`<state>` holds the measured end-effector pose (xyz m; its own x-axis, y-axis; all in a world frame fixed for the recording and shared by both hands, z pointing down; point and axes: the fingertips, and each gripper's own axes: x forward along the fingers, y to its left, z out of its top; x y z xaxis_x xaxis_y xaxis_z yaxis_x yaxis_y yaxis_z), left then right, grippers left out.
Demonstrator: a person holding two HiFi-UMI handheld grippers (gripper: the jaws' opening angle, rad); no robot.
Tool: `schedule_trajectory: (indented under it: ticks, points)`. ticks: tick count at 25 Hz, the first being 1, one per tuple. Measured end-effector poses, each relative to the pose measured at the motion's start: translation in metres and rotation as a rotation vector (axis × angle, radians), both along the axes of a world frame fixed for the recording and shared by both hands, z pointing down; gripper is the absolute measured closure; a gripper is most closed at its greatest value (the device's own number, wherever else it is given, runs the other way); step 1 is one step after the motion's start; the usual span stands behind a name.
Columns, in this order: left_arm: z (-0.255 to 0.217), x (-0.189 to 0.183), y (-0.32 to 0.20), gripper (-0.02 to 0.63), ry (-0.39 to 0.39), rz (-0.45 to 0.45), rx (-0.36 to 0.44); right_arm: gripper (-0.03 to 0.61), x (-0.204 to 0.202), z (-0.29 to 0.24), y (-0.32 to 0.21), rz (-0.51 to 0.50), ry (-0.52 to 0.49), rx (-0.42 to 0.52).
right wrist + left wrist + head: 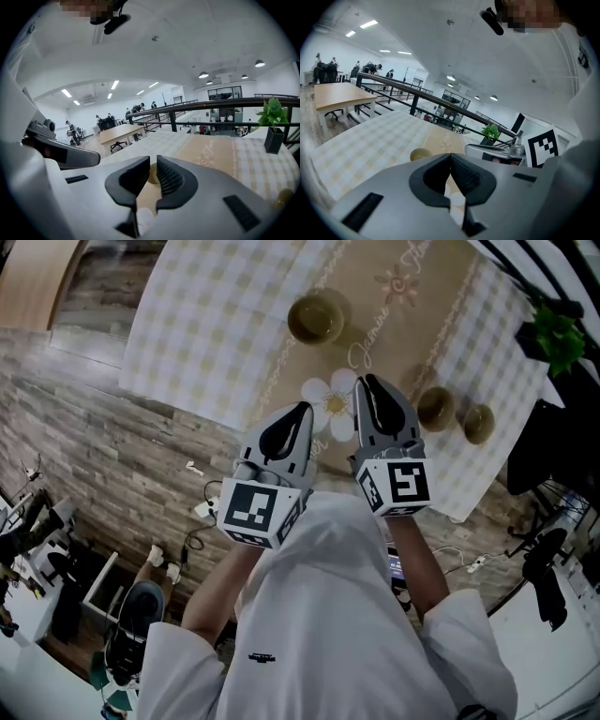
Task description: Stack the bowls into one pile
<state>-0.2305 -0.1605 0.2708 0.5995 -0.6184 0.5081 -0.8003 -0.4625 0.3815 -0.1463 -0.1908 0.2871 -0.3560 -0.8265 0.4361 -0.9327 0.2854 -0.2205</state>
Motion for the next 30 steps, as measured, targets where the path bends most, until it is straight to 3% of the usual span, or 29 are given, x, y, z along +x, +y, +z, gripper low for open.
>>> schedule_trajectory:
  ticks: [14, 18, 30]
  points:
    - [0.073, -0.027, -0.059, 0.592, -0.008, -0.058, -0.07, 0.535, -0.016, 0.089, -0.079, 0.093, 0.013, -0.121]
    - [0.092, -0.017, -0.065, 0.592, 0.007, -0.08, -0.081, 0.471, -0.01, 0.115, -0.088, 0.1, 0.017, -0.153]
    - [0.138, -0.014, -0.075, 0.592, -0.012, -0.062, -0.139, 0.471, 0.003, 0.18, -0.108, 0.235, 0.012, -0.27]
